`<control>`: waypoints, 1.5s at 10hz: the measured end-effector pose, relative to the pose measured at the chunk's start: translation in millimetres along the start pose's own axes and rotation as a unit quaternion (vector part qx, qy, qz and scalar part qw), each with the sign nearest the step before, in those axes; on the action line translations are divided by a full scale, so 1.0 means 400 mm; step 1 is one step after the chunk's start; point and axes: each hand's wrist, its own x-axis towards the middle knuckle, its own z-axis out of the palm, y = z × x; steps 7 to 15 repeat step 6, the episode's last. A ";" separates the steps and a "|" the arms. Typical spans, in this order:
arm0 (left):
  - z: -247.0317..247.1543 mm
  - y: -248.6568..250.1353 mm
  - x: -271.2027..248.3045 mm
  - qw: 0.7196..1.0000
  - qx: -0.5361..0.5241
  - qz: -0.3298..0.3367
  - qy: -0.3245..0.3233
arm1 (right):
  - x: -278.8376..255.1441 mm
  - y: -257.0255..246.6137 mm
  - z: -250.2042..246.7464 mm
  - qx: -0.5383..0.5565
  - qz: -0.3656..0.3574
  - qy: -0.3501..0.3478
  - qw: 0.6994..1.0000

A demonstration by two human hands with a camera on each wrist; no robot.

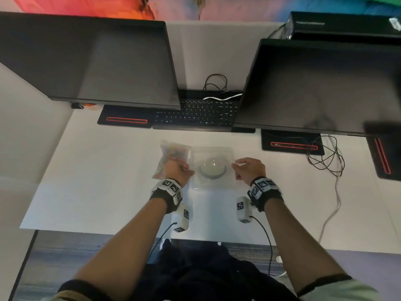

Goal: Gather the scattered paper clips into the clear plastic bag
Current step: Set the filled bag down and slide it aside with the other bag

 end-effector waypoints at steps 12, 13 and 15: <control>-0.189 -0.044 -0.054 0.961 0.182 0.168 -0.122 | -0.111 -0.394 -0.125 -0.330 -0.139 -0.074 0.931; -0.189 -0.044 -0.054 0.961 0.182 0.168 -0.122 | -0.111 -0.394 -0.125 -0.330 -0.139 -0.074 0.931; -0.189 -0.044 -0.054 0.961 0.182 0.168 -0.122 | -0.111 -0.394 -0.125 -0.330 -0.139 -0.074 0.931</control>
